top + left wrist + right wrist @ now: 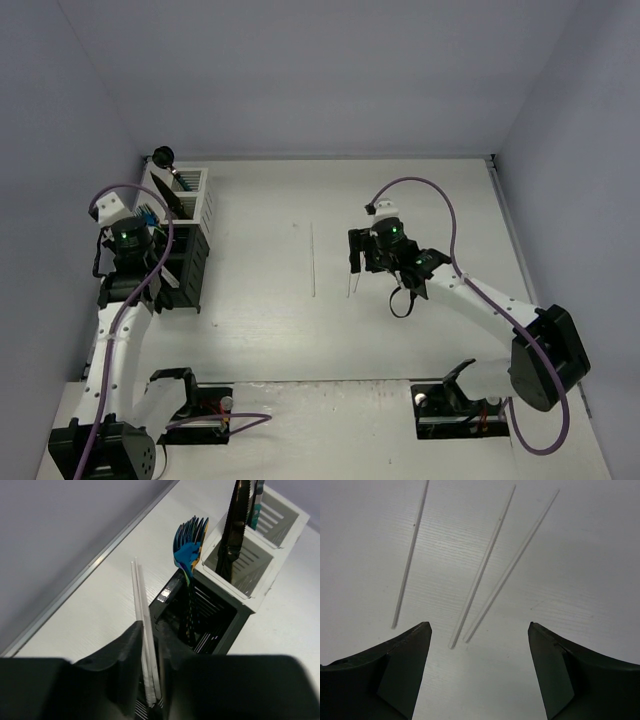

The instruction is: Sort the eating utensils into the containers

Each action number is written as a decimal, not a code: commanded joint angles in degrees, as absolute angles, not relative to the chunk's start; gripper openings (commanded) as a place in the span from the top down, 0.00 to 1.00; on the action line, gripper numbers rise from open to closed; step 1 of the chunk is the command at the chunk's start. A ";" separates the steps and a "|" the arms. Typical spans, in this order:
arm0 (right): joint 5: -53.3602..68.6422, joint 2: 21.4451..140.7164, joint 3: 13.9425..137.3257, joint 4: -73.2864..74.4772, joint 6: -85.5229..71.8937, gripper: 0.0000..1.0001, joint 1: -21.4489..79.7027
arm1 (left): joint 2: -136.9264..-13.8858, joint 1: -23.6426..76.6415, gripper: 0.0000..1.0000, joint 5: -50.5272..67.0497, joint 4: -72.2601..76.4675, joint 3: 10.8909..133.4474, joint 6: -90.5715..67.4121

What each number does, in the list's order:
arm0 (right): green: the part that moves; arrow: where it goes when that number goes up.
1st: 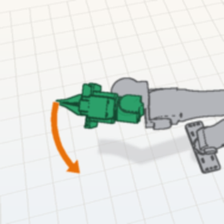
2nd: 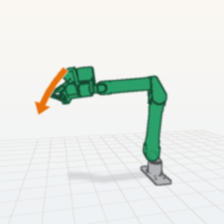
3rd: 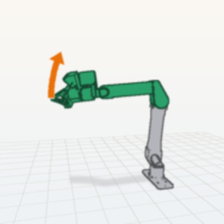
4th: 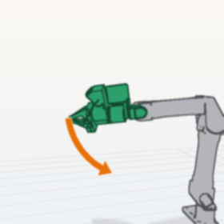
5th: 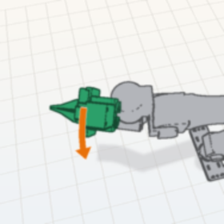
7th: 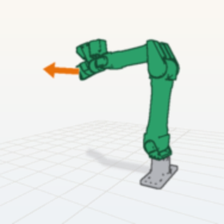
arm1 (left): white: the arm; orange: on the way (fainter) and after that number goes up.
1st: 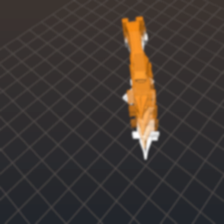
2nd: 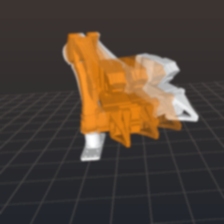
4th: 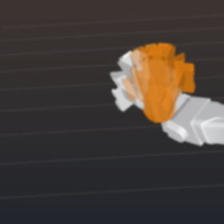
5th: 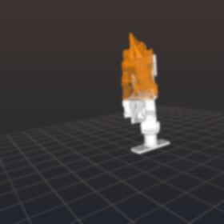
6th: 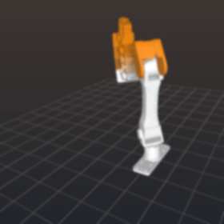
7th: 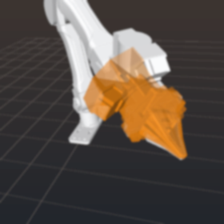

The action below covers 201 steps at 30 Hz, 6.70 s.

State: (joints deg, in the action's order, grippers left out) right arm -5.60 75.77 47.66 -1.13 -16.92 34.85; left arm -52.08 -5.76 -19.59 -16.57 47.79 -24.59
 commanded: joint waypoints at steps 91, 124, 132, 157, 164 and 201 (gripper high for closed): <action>10.89 64.68 56.35 -13.48 -10.10 1.00 49.30 | -68.36 39.77 0.35 3.70 -12.62 72.48 -44.92; -7.64 69.38 51.83 -9.60 -18.93 0.13 45.10 | -50.25 4.91 1.00 -25.47 -28.52 67.76 -22.79; -6.51 71.74 49.87 -9.23 -19.29 0.13 43.10 | -50.82 -3.95 1.00 -25.04 -18.94 61.58 -19.01; -12.97 94.86 55.87 -3.98 -31.38 0.29 38.32 | -48.17 -3.91 0.37 -10.69 -31.71 64.14 -25.98; -14.60 101.37 58.32 -2.14 -33.11 0.43 38.33 | -48.87 -3.62 0.28 8.15 -38.34 68.98 -29.24; 8.23 67.50 54.49 -16.60 -12.83 1.00 51.15 | -66.96 35.85 0.19 6.43 -19.62 75.41 -41.92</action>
State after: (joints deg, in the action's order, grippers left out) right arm 2.85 68.65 54.08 -11.06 -14.64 50.10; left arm -66.66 34.35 9.86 -26.08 71.80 -40.79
